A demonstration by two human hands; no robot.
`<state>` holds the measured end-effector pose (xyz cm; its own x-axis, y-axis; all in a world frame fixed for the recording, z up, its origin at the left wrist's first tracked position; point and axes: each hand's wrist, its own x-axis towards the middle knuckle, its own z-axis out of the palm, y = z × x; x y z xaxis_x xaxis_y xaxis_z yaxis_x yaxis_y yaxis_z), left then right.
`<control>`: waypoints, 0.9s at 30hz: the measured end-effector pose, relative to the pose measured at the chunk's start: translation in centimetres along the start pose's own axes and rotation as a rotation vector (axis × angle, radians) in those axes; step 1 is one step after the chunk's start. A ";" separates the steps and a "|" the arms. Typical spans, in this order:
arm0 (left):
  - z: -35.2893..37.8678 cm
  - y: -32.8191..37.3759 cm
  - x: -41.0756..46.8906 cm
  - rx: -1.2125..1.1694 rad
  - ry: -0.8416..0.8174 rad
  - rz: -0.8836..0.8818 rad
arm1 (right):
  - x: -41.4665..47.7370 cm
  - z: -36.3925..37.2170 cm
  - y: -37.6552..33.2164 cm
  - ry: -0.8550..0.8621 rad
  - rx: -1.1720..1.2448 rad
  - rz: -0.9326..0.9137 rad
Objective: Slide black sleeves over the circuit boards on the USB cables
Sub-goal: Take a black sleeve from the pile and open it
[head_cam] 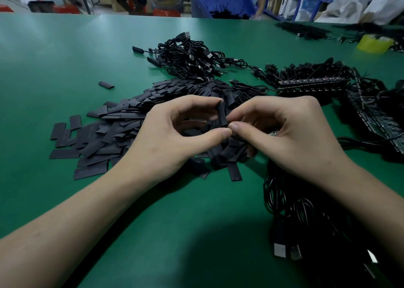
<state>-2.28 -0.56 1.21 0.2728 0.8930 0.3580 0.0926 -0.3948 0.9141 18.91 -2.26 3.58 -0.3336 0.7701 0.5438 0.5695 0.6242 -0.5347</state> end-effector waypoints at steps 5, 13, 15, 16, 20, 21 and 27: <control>0.2 -0.1 -0.1 0.035 -0.033 0.011 | 0.0 0.1 0.0 0.027 -0.064 -0.015; 0.2 -0.4 0.2 -0.074 -0.017 -0.001 | 0.0 0.0 -0.1 -0.044 0.073 0.095; 0.1 -0.4 0.2 -0.151 -0.039 -0.004 | 0.1 -0.1 -0.3 -0.089 0.196 0.166; 0.0 -0.4 0.2 -0.173 -0.050 0.001 | 0.2 -0.2 -0.3 -0.119 0.278 0.211; -0.4 -0.4 0.3 -0.205 -0.077 0.031 | 0.3 -0.6 -0.4 -0.246 0.435 0.314; -0.4 -0.4 0.3 -0.207 -0.082 0.038 | 0.3 -0.7 -0.4 -0.253 0.455 0.328; -0.8 -0.4 0.4 -0.232 -0.107 0.047 | 0.4 -1.1 -0.6 -0.293 0.625 0.378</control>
<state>-3.01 0.11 1.17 0.3730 0.8417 0.3904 -0.1415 -0.3642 0.9205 19.26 -2.41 4.82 -0.4357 0.8938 0.1065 0.1846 0.2045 -0.9613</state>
